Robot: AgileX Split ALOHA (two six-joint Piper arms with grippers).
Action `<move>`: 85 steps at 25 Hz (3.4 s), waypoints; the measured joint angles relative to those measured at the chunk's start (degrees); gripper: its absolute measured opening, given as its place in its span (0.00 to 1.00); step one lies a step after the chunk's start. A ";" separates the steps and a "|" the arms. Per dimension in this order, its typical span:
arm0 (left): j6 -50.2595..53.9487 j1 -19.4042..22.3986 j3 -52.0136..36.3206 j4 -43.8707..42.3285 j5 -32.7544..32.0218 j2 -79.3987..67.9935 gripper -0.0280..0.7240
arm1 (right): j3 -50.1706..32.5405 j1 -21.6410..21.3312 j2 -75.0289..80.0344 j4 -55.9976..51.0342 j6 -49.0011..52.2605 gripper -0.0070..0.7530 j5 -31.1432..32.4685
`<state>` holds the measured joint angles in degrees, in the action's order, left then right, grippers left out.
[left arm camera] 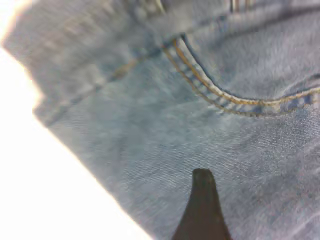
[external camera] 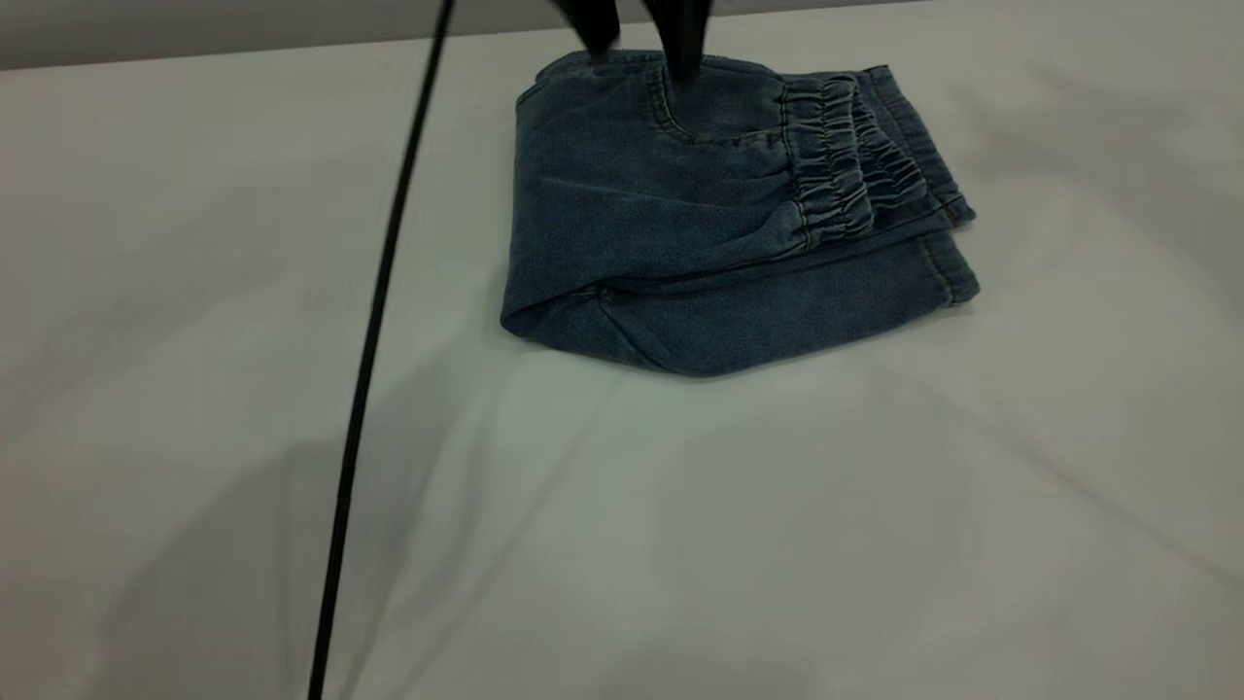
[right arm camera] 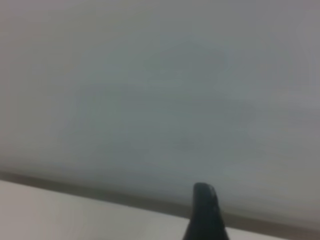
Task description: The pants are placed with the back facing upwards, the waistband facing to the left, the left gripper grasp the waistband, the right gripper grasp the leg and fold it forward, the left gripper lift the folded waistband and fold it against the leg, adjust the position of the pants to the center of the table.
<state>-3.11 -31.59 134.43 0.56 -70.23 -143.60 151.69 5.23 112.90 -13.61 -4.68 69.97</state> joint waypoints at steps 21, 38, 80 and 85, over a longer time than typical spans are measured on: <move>0.59 0.00 -2.45 -6.98 0.13 33.57 0.71 | -29.61 1.20 -33.75 -9.32 -0.05 0.58 -0.01; 0.97 0.00 -38.66 -4.36 0.25 74.87 0.71 | -67.87 1.20 -72.49 -7.96 0.04 0.58 -0.01; -4.96 0.00 -98.04 5.06 1.15 134.79 0.71 | -122.59 2.26 -112.90 4.58 -5.91 0.58 -8.58; -10.44 0.00 -100.62 9.95 6.20 134.79 0.71 | -122.55 2.26 -112.90 4.31 -5.91 0.58 -8.58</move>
<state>-13.54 -31.59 33.81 10.51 -64.02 -8.81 29.14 7.48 0.00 -9.29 -10.59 61.39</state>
